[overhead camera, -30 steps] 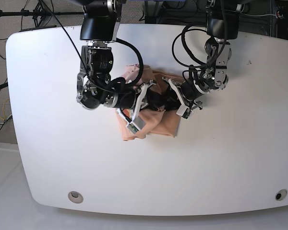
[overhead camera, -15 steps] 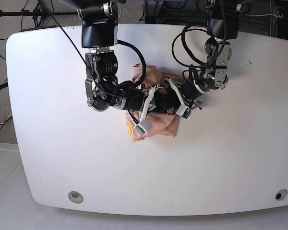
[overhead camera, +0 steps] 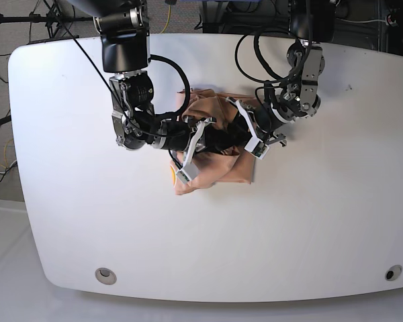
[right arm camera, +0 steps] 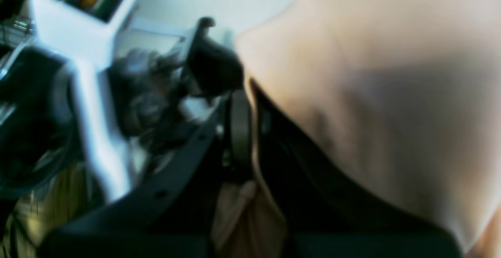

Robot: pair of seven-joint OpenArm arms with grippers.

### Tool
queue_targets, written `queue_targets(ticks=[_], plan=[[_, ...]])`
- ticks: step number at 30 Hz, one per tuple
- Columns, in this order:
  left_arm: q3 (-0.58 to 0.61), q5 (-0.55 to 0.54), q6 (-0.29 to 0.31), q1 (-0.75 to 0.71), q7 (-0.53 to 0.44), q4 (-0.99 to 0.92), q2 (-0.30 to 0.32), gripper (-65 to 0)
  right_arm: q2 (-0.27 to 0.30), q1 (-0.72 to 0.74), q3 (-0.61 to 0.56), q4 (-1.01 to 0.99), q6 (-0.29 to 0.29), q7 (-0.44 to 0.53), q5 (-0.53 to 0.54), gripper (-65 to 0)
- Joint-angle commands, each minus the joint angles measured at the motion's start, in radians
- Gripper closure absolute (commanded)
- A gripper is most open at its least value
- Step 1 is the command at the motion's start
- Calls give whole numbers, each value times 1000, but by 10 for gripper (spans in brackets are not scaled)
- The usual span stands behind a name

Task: Fold the T-shirt properly
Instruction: 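Hold the bundled shirt with both grippers and press it down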

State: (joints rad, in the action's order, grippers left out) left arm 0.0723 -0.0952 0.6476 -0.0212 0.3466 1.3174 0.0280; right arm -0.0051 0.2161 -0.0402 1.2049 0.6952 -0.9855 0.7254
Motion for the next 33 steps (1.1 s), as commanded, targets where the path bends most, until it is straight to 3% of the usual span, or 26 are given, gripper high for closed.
queue_targets(ticks=[1, 11, 22, 33], plan=[[2, 5, -1, 13, 7, 27, 2, -127, 7, 13, 0, 5, -1, 15, -10, 0], [1, 4, -4, 19, 9, 29, 2, -127, 41, 10, 0, 5, -1, 26, -10, 0], [-121, 4, -4, 19, 9, 96, -46, -127, 41, -7, 0, 5, -2, 26, -8, 0], [-194, 4, -4, 13, 9, 228, -50, -127, 41, -11, 0, 14, 1, 21, 0, 0]])
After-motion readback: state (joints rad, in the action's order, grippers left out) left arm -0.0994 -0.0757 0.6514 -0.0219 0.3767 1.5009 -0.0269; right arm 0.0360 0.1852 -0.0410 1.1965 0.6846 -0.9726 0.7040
